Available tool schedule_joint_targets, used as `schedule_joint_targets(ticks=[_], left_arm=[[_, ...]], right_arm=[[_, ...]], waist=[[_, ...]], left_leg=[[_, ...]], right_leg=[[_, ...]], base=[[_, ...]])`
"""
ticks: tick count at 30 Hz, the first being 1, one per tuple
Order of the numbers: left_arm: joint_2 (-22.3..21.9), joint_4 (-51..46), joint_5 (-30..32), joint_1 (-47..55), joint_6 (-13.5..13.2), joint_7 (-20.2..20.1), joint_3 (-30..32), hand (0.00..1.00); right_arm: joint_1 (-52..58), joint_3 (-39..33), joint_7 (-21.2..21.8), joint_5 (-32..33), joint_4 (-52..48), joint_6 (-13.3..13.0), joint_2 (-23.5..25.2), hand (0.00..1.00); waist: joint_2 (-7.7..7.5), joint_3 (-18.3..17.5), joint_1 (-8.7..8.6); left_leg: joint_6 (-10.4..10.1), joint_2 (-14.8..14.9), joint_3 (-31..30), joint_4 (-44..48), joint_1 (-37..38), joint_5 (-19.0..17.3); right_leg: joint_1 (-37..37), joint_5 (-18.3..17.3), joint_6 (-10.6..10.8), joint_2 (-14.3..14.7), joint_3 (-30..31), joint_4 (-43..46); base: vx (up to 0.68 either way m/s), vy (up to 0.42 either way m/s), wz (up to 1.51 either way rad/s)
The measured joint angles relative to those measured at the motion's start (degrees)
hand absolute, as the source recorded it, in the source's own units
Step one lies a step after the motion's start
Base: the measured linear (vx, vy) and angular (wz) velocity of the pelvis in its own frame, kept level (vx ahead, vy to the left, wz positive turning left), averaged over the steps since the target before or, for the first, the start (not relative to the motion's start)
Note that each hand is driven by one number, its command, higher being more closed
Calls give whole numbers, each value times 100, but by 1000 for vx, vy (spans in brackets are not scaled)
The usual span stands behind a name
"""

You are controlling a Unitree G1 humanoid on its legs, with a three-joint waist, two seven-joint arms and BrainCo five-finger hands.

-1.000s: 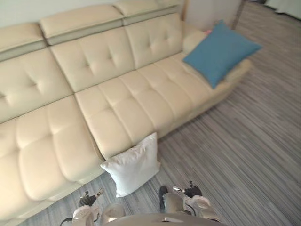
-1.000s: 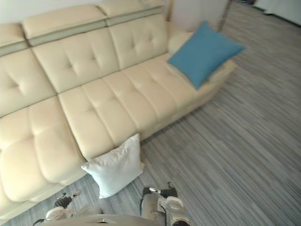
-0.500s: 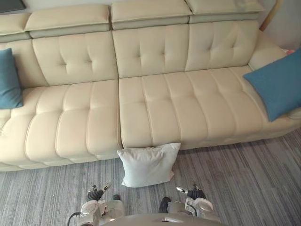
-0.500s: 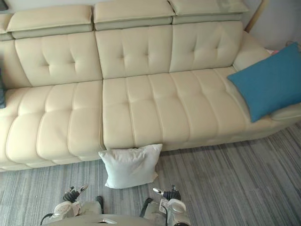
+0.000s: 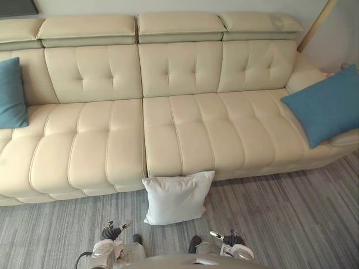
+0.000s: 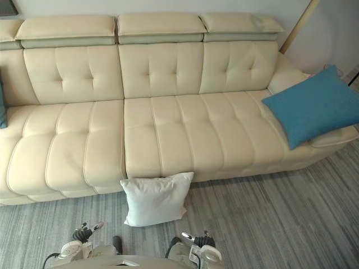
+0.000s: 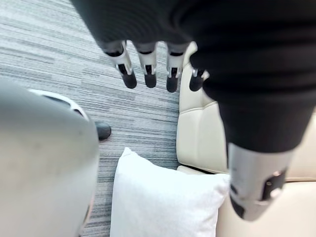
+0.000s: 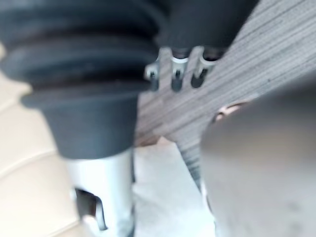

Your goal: Pick up cushions and gather them together orderly.

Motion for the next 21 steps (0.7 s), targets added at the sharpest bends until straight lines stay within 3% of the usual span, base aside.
schedule_joint_targets(ticks=[4,5,6,7,11,13,14,15,19,21], left_arm=[[6,-4,-5,-25,-34,10,12,0],[0,7,-6,-93,-31,28,19,0],[-6,30,-6,-115,-21,38,11,0],[45,65,-5,-116,-11,64,4,0],[329,72,-15,0,-23,69,20,0],[270,223,-16,52,-28,107,51,0],[207,280,-17,107,-27,131,127,0],[145,293,-17,119,-28,139,197,0],[89,291,-127,130,-33,132,225,0],[47,257,-162,116,-40,126,223,0]], right_arm=[[-75,60,31,4,95,1,-59,0],[-207,-25,41,14,176,1,-96,0],[-288,-9,38,7,229,15,-139,0],[-318,57,43,6,237,22,-149,0],[-295,271,57,-6,437,17,-137,0],[-330,300,155,-16,456,19,-242,0],[-332,312,159,-59,437,6,-301,0],[-353,296,158,-54,430,-15,-334,0],[-282,75,151,-54,445,2,-442,0],[-173,-74,146,-55,434,4,-480,0]], waist=[[38,13,-38],[129,152,-62],[232,233,-89],[237,249,-98],[-102,168,-108],[40,105,-122],[235,72,-87],[318,55,-89],[343,68,-184],[358,82,-164]], left_leg=[[56,-33,-381,391,-263,-290],[42,14,-536,427,-220,-316],[32,85,-646,441,-217,-329],[-10,163,-819,452,-202,-355],[-321,163,-1121,536,-166,-505],[-535,447,-1247,503,-97,-564],[-626,676,-1234,393,-61,-473],[-692,794,-1223,355,-68,-282],[-556,947,-766,201,18,535],[-507,950,-436,104,99,739]], right_leg=[[-15,102,104,-133,7,185],[-265,153,71,-111,272,719],[-358,12,-31,-25,520,785],[-429,-137,-44,73,840,648],[-448,-79,-88,-108,982,232],[-500,-164,-141,136,913,497],[-560,-303,-242,364,829,600],[-615,-334,-348,467,731,674],[-162,-399,-516,516,250,497],[75,-409,-532,503,94,360]], base=[[36,87,28],[42,131,50],[34,79,59],[20,-57,77],[112,-266,62],[215,-384,17],[257,-269,-6],[321,-317,2],[231,-243,41],[182,-139,52]])
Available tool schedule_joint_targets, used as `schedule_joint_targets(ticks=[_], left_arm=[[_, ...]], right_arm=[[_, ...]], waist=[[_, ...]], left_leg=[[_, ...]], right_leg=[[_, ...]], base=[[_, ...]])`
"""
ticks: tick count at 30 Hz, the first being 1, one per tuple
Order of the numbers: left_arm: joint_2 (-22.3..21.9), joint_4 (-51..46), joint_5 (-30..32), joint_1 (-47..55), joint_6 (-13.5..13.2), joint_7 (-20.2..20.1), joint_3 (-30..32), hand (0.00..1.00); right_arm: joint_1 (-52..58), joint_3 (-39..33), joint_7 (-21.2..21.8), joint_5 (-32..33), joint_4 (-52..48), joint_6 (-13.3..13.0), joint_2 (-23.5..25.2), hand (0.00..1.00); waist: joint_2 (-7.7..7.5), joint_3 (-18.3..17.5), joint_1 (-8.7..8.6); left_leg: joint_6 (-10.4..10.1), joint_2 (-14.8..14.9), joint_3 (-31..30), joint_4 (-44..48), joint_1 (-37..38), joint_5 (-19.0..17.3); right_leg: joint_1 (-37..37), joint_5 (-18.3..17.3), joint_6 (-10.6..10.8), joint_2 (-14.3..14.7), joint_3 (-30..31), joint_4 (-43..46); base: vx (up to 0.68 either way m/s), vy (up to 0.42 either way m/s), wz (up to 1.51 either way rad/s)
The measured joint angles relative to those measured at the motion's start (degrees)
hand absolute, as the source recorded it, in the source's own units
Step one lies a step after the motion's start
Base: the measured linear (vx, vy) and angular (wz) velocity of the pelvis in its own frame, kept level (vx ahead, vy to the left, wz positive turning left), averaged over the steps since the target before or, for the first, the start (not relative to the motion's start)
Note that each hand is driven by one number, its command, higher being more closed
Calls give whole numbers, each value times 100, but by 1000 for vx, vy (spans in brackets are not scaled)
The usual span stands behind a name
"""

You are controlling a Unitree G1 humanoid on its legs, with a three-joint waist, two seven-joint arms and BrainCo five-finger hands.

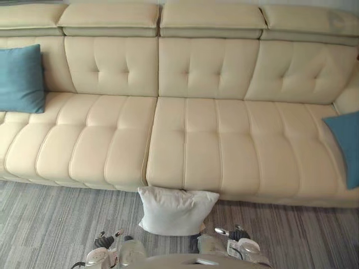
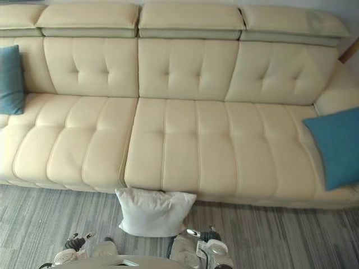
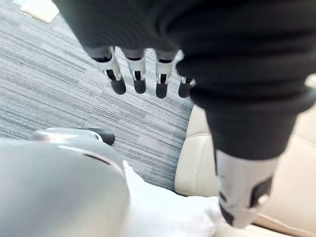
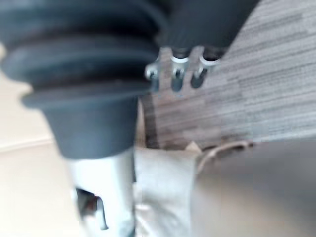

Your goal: Pick up cushions and gather them together orderly.

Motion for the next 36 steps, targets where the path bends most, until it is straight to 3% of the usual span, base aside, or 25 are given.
schedule_joint_targets(ticks=[6,9,12,16,21,28,30,33,36], left_arm=[[-73,-56,26,-141,-11,-88,-129,0],[-109,-154,55,-187,-13,-119,-101,0],[-199,-259,63,-182,-9,-125,1,0],[-348,-271,80,-173,0,-130,120,0],[-347,-265,70,-104,3,-130,234,0],[-357,-246,61,-141,11,-126,215,0],[-336,-269,38,-381,8,-90,143,0],[-369,-401,-204,-976,8,16,-14,0],[-353,-760,-407,-1489,-13,145,-103,0]], right_arm=[[63,-122,-7,3,-84,15,24,0],[97,-71,-16,2,-288,-4,170,0],[133,-64,-14,-1,-467,-2,382,0],[228,-55,-24,-9,-613,0,392,0],[361,-51,-27,-14,-681,-4,440,0],[381,-40,-164,-42,-673,3,435,0],[175,116,-273,-38,-673,12,388,0],[-629,321,-477,34,-694,18,114,0],[-1184,347,-634,239,-937,17,17,0]], waist=[[77,106,29],[-39,179,158],[-99,215,177],[-63,195,171],[-136,93,194],[-82,13,224],[-118,138,225],[93,577,227],[106,1051,226]], left_leg=[[-9,-205,249,-203,-50,58],[-6,-260,352,-321,110,56],[111,-289,450,-361,204,-77],[46,-340,533,-621,446,-369],[124,-492,716,-795,526,-353],[162,-612,685,-897,486,-296],[221,-499,656,-251,-35,-423],[347,-135,636,1339,-1621,-917],[409,88,607,2310,-2490,-1295]], right_leg=[[239,47,12,-86,-167,-371],[376,251,59,-92,-92,-600],[449,390,111,-95,55,-774],[460,465,247,-95,265,-904],[492,828,323,-148,539,-1354],[444,1022,340,-161,685,-1565],[22,1056,309,-155,724,-1218],[-1440,993,260,-65,950,-177],[-2379,778,252,-18,1165,676]], base=[[50,14,34],[-41,96,-7],[-90,99,-14],[-179,102,-20],[-145,71,-23],[-43,30,-11],[-55,-9,-5],[-227,42,-35],[-260,79,-30]])
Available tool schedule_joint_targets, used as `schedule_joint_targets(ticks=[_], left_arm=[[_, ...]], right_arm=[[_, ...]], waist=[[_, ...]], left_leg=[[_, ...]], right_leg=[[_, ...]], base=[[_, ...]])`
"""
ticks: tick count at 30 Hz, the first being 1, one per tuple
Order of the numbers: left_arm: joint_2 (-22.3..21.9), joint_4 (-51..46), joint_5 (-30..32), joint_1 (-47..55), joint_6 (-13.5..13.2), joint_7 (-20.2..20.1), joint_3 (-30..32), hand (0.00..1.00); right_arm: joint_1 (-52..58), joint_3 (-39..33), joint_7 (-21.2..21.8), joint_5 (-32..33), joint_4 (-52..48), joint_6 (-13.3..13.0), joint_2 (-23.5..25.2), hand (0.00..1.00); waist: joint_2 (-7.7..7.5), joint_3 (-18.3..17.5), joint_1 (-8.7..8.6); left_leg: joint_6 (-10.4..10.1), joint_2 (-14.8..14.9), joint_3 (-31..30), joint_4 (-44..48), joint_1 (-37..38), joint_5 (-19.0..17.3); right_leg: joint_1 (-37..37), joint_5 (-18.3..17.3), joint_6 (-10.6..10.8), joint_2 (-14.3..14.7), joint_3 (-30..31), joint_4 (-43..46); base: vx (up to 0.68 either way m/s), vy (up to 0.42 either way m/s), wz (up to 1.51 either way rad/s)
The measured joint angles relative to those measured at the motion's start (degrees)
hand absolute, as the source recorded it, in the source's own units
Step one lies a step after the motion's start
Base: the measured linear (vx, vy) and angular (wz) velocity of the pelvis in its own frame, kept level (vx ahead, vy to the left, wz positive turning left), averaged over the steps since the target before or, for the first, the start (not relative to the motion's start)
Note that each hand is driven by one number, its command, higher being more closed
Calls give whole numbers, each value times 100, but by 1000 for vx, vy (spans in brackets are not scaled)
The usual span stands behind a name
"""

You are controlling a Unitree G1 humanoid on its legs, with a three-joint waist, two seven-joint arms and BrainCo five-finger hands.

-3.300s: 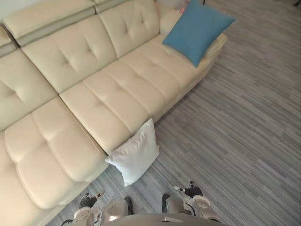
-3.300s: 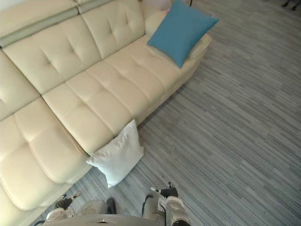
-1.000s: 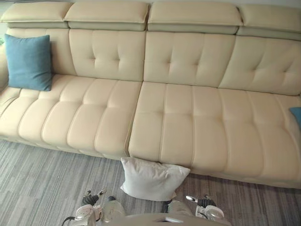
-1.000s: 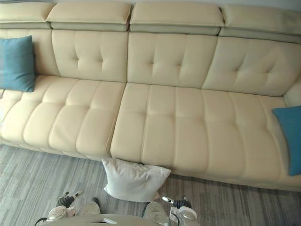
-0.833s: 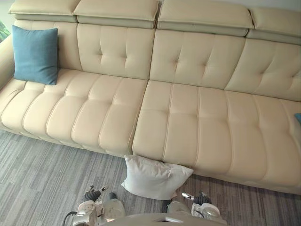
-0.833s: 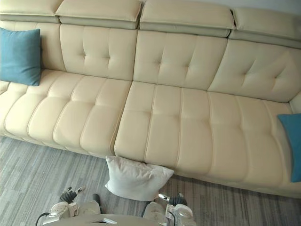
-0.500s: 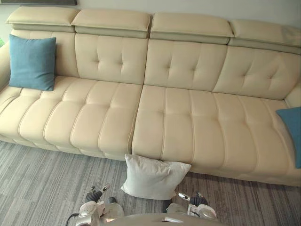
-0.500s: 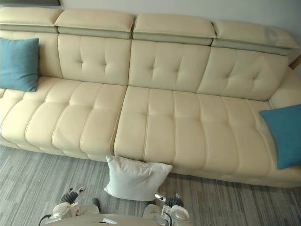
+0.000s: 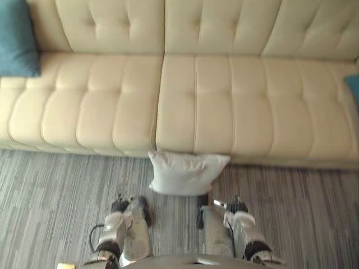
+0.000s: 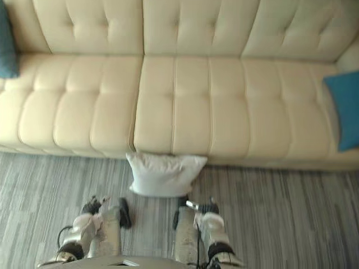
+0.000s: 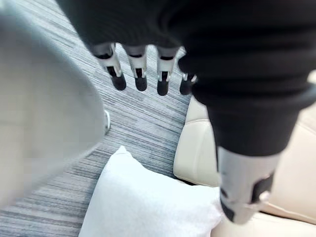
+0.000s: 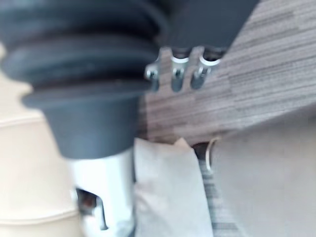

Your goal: Pick up cushions and gather them together orderly.

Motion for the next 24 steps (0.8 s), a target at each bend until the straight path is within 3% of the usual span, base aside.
schedule_joint_targets(ticks=[2,5,11,17,24], left_arm=[[140,-187,-70,-370,-22,61,-143,0],[357,-321,-94,-1026,-44,196,-150,0],[679,-517,-91,-2326,-61,323,-255,0],[758,-833,-85,-3205,-70,643,-616,0],[869,-1308,405,-3904,-187,724,-1637,0]], right_arm=[[-416,44,-98,122,-32,3,-56,0],[-987,42,-282,278,-25,7,-199,0],[-2195,-61,-560,407,-166,3,-467,0],[-3107,-295,-1178,902,-301,-41,-735,0],[-3813,288,-1415,598,-426,-74,-1004,0]], waist=[[-34,211,-43],[-43,478,-30],[-23,1124,-19],[-36,1322,8],[-32,1328,53]], left_leg=[[27,80,-54,444,-635,-144],[59,113,-158,707,-1576,-125],[187,82,-326,909,-2994,120],[301,115,-462,1490,-4411,332],[358,177,-579,2056,-5277,145]], right_leg=[[-643,-96,-3,-1,80,395],[-1525,50,-66,4,111,515],[-2876,211,-97,-63,93,827],[-4335,215,-83,-142,101,1622],[-5168,106,8,-140,162,2090]], base=[[-269,24,-14],[-240,-6,-10],[-95,-18,11],[-8,-5,5],[-39,-16,-3]])
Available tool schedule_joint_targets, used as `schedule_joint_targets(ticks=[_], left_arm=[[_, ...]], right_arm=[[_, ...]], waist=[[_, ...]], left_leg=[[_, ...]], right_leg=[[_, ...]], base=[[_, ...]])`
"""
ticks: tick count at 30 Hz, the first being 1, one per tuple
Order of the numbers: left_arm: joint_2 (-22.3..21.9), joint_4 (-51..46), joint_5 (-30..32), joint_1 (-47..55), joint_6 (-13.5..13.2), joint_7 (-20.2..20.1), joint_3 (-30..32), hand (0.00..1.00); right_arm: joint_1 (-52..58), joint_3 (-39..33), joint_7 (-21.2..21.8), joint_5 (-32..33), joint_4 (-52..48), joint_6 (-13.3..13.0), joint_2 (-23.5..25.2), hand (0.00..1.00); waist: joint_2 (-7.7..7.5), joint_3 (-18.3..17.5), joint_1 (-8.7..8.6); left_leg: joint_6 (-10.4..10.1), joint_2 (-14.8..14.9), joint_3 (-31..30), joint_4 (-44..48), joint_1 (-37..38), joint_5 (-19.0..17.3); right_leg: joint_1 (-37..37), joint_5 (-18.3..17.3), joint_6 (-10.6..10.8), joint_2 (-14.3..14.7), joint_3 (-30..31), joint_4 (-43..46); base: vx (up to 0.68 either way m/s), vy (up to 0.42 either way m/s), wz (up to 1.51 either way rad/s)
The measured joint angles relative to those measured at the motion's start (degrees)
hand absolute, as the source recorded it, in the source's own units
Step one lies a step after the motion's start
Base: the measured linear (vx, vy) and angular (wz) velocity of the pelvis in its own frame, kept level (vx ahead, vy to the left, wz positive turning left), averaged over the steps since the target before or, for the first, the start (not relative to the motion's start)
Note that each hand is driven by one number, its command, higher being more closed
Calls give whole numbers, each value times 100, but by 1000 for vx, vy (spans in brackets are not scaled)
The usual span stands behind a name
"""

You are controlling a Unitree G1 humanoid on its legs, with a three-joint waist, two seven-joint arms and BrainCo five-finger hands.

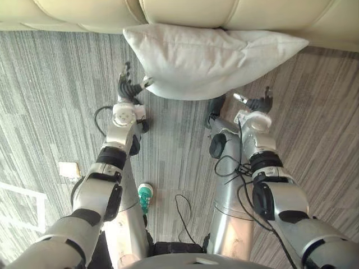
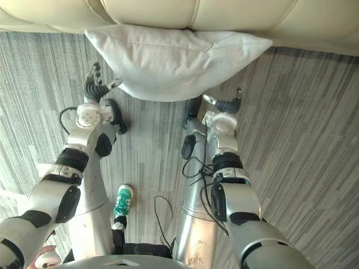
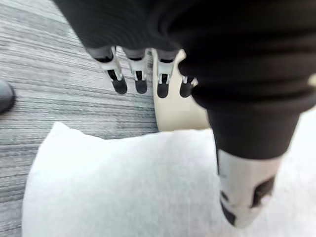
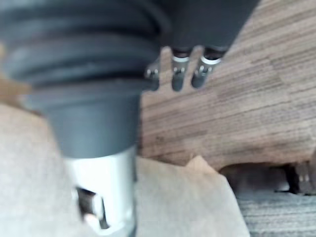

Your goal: Pick up cushions and gather them together orderly.

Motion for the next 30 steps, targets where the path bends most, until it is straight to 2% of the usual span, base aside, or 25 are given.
schedule_joint_targets(ticks=[6,7,9,10,14,23,26,30], left_arm=[[-16,-2,260,-239,-9,64,-525,0],[-84,-5,287,-292,-9,113,-622,0],[-131,-6,288,-362,-8,202,-654,0],[-127,-6,289,-394,-8,246,-701,100],[-169,-130,289,-448,-7,442,-788,100],[-176,-489,278,-243,-6,603,-988,100],[-67,-628,275,-206,-6,693,-970,100],[61,-820,228,-207,-7,718,-960,100]], right_arm=[[-441,475,-162,-484,1,27,140,0],[-543,639,-256,-678,1,33,162,100],[-629,707,-391,-817,3,63,226,100],[-665,708,-477,-898,2,76,256,100],[-795,823,-712,-1103,5,133,335,100],[-791,1122,-736,-1344,17,201,285,100],[-774,1327,-745,-1403,9,201,77,100],[-720,1328,-846,-1522,-232,202,51,100]], waist=[[0,1,5],[1,1,8],[0,1,10],[0,1,4],[1,1,-31],[0,2,-96],[1,1,-105],[0,-1,-110]], left_leg=[[-3,-6,14,-96,-240,3],[-10,-14,29,-151,-239,10],[-10,-16,33,-174,-247,33],[-13,-25,40,-193,-254,37],[-16,-76,76,-320,-281,145],[-14,-202,63,-337,-288,178],[15,-202,63,-385,-288,173],[-2,-219,76,-627,-252,318]], right_leg=[[-200,190,35,-4,-36,-277],[-200,220,37,-8,-36,-342],[-211,251,35,-30,-47,-358],[-228,251,35,-44,-50,-362],[-270,282,-5,-66,-49,-457],[-267,255,-38,-160,-67,-380],[-265,250,-21,-161,-67,-447],[-263,315,-14,-156,-106,-601]], base=[[-62,12,-9],[-48,-3,-1],[-63,-16,2],[-54,-25,5],[-37,-20,0],[-50,-25,7],[-74,-19,2],[-76,-36,4]])
